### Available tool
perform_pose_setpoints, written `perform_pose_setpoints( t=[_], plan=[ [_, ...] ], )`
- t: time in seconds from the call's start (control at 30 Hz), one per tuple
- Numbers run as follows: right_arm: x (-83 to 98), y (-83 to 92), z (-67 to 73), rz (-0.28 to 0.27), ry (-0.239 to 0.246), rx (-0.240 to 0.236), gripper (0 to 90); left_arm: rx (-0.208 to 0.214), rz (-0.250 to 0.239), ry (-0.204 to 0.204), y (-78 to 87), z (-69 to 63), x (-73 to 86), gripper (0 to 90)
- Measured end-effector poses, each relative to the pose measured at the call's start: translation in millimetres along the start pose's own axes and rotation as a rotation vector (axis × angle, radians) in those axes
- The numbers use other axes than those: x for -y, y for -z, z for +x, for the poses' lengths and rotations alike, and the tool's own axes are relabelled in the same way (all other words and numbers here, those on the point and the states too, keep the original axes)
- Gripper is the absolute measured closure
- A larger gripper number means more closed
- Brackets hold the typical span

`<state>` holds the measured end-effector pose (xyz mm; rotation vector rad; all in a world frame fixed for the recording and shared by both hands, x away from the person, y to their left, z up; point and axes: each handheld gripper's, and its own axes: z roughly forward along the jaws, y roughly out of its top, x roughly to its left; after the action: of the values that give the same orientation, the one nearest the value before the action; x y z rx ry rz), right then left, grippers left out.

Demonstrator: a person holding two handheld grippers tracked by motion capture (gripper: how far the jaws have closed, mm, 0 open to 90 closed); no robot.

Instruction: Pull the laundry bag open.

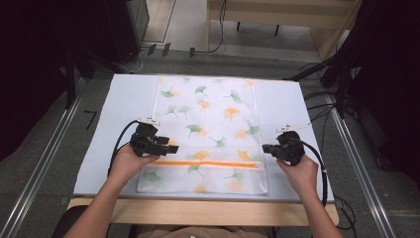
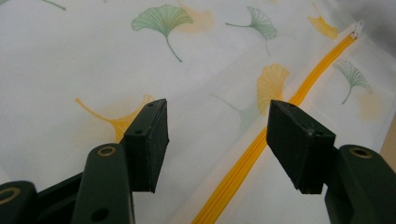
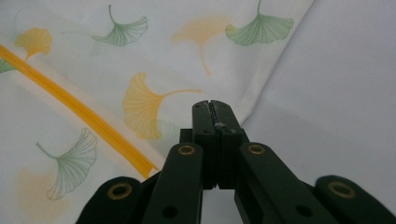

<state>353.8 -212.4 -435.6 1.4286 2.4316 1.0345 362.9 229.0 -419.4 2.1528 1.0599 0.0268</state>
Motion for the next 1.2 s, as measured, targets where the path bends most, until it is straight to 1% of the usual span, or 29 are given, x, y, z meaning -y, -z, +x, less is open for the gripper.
perform_pose_setpoints(
  t=[0.07,0.13,0.27,0.3,0.33,0.37,0.4,0.43,0.47,0.57,0.67,0.7,0.77,0.8,0.83,0.9,1.03,1.07,1.1,1.2],
  plan=[
    [2.4,0.7,0.8,0.005,-0.002,-0.003,90.0,-0.001,-0.007,-0.003,-0.6,-1.0,-0.6,41.5],
    [9.0,2.4,4.4,0.025,0.000,-0.005,90.0,-0.001,-0.011,-0.015,-1.2,-3.5,-2.7,42.1],
    [12.4,1.3,7.4,0.032,0.002,-0.010,90.0,-0.001,-0.006,-0.028,-3.5,-5.7,-4.5,44.2],
    [14.0,-2.6,7.5,0.046,-0.006,-0.017,90.0,-0.001,-0.005,-0.029,-4.6,-6.6,-5.1,45.3],
    [14.0,-2.6,7.5,0.046,-0.006,-0.017,90.0,0.004,-0.001,-0.028,-5.6,-7.1,-5.6,45.3],
    [16.1,-7.5,7.5,0.075,-0.003,-0.017,90.0,0.013,0.001,-0.016,-6.2,-7.6,-6.3,48.1],
    [16.1,-7.5,7.5,0.075,-0.003,-0.017,90.0,0.016,-0.002,-0.011,-6.3,-8.1,-6.8,48.1],
    [17.8,-10.6,7.6,0.091,-0.001,-0.020,90.0,0.021,-0.018,-0.023,-6.1,-9.4,-7.5,51.2],
    [18.5,-11.6,7.7,0.094,-0.005,-0.023,90.0,0.020,-0.022,-0.029,-6.0,-9.6,-7.9,52.1],
    [19.2,-12.2,7.8,0.094,-0.009,-0.031,90.0,0.017,-0.022,-0.029,-6.3,-9.8,-8.5,51.8],
    [19.8,-11.7,8.3,0.098,-0.016,-0.040,90.0,0.010,-0.012,-0.041,-7.2,-10.5,-8.5,50.5],
    [19.7,-12.1,9.1,0.098,-0.009,-0.048,90.0,0.002,-0.005,-0.040,-8.2,-10.8,-8.6,50.2],
    [19.1,-13.0,10.2,0.099,-0.002,-0.049,90.0,0.005,0.001,-0.040,-8.8,-10.6,-8.6,48.6],
    [18.6,-13.6,11.5,0.100,-0.007,-0.053,90.0,0.001,0.006,-0.036,-9.5,-10.6,-8.7,48.2],
    [18.1,-14.3,12.2,0.102,0.001,-0.057,90.0,0.004,0.013,-0.037,-10.5,-10.5,-8.5,48.2],
    [17.6,-15.2,13.7,0.103,-0.003,-0.059,90.0,0.003,0.019,-0.041,-10.6,-10.2,-8.6,48.1],
    [15.0,-21.1,22.4,0.119,0.023,-0.080,90.0,0.006,0.026,-0.037,-11.7,-10.0,-8.6,47.2],
    [15.0,-21.1,22.4,0.119,0.023,-0.080,90.0,0.006,0.026,-0.037,-11.7,-10.0,-8.6,47.1],
    [13.9,-21.7,25.3,0.116,0.037,-0.086,90.0,0.006,0.024,-0.037,-12.0,-10.3,-8.4,47.2],
    [13.1,-20.5,25.9,0.104,0.040,-0.085,90.0,0.007,0.024,-0.033,-12.1,-10.6,-8.5,47.1]
  ],
)
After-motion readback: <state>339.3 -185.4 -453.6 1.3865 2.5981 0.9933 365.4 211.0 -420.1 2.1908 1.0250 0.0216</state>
